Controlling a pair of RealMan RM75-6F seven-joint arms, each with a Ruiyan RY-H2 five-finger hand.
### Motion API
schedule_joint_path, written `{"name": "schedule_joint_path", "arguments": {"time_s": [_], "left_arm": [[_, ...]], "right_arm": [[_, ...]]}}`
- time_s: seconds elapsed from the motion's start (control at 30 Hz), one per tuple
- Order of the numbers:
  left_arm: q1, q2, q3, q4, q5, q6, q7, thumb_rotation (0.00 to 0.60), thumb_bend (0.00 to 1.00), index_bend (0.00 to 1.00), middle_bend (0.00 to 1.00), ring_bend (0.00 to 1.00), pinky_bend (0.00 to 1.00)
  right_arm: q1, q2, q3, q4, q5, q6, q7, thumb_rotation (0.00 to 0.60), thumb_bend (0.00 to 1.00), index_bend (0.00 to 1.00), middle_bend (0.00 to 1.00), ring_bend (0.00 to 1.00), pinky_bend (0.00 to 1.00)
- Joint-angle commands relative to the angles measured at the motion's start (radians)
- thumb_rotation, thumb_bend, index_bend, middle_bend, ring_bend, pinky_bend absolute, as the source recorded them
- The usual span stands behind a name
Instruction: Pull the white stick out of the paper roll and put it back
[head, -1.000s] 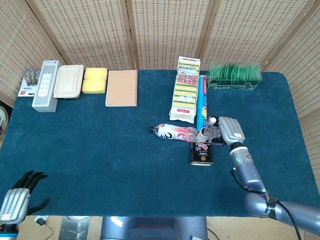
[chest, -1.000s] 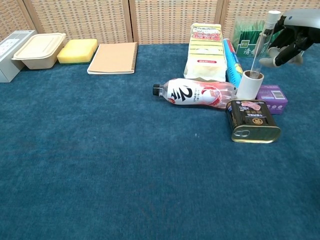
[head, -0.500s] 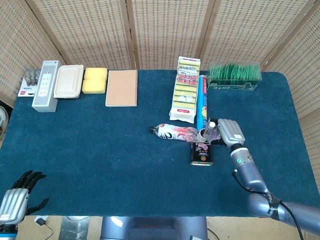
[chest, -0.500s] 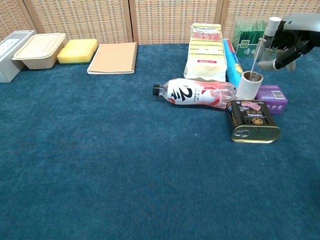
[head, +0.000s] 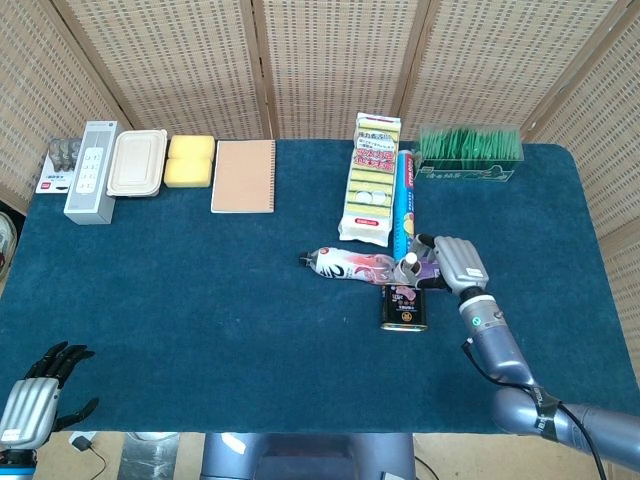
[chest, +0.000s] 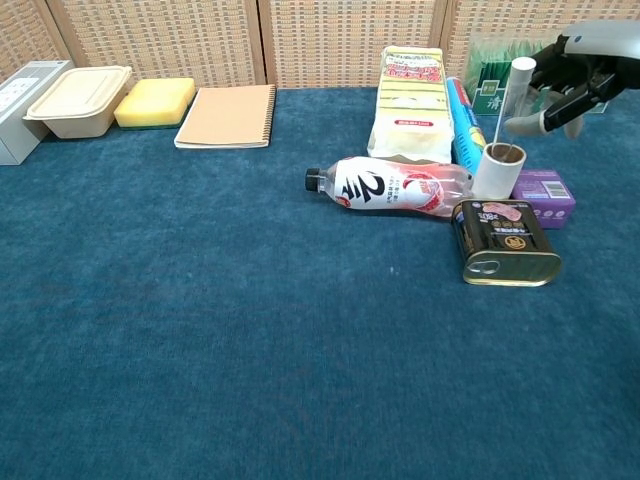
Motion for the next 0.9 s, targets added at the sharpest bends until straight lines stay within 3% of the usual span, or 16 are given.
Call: {"name": "schedule_joint_path", "arguments": {"time_s": [0.03,0.23,0.4,0.9], "left_arm": [[0.000,0.000,0.000,0.000,0.000,0.000,0.000,0.600,0.18,0.25,0.22,0.12,0.25],[0.001,0.001,0.000,-0.001,0.003,0.005,-0.003,0.600,0.18,0.25,0.22,0.12,0.25],[0.001,0.001,0.000,-0.002,0.004,0.005,-0.002,0.600,0.18,0.25,0.22,0.12,0.25],[-0.010,0.007,0.003,-0.016,0.018,-0.001,0.009,0.600,0.18,0.25,0.22,0.12,0.25]], "right_arm": [[-0.001,0.001,0.000,0.000,-0.001,0.004,-0.001,0.476,0.35,0.39,0.44,0.46,0.52],[-0.009,0.008,0.004,0.001,-0.014,0.031,-0.003,0.471,0.34,0.36,0.40,0.41,0.48],[-0.023,0.033,-0.011,-0.006,-0.044,0.030,-0.004,0.401,0.34,0.33,0.34,0.36,0.44],[-0.078,0.089,-0.039,-0.032,-0.117,0.062,0.023,0.397,0.34,0.33,0.31,0.32,0.41]]}}
